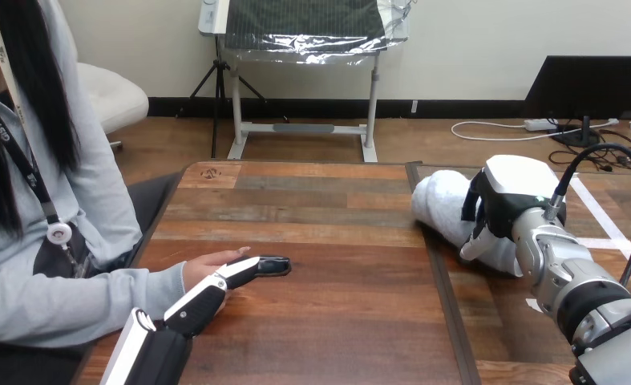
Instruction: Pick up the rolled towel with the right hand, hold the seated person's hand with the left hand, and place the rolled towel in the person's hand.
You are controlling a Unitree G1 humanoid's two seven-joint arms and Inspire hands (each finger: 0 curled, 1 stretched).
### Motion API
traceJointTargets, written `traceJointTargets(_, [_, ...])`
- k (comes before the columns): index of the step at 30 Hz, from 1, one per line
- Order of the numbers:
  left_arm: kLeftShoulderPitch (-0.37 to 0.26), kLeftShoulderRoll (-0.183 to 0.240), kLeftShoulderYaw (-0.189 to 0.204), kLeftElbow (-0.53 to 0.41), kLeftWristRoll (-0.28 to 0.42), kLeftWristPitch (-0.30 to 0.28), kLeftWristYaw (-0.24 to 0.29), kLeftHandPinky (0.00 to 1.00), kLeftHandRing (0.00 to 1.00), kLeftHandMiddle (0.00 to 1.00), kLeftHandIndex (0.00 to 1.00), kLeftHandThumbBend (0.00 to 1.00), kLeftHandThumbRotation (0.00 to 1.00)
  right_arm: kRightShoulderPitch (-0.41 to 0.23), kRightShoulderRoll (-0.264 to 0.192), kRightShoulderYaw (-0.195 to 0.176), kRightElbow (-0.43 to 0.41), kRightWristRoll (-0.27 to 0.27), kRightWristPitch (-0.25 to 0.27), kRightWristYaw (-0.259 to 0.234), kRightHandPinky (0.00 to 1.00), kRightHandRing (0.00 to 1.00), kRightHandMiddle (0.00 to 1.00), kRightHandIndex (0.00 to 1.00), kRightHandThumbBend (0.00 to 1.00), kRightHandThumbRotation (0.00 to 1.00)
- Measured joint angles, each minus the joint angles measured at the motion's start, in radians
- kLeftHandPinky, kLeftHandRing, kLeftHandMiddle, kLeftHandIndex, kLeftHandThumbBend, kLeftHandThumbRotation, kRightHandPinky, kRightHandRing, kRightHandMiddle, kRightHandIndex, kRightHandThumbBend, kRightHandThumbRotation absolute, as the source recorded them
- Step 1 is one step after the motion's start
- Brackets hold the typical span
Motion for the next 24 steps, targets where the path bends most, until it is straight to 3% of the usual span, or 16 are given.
traceJointTargets(9, [0.0,0.0,0.0,0.0,-0.005,0.0,-0.004,0.91,0.83,0.79,0.77,0.89,0.61,0.0,-0.001,-0.007,-0.009,0.019,-0.021,0.045,0.48,0.55,0.59,0.51,0.88,0.0])
traceJointTargets(24, [-0.01,0.0,-0.001,0.0,-0.005,0.004,-0.019,0.93,0.84,0.8,0.77,0.88,0.6,0.001,-0.021,-0.057,-0.031,0.101,-0.092,0.161,0.49,0.59,0.61,0.53,0.86,0.0])
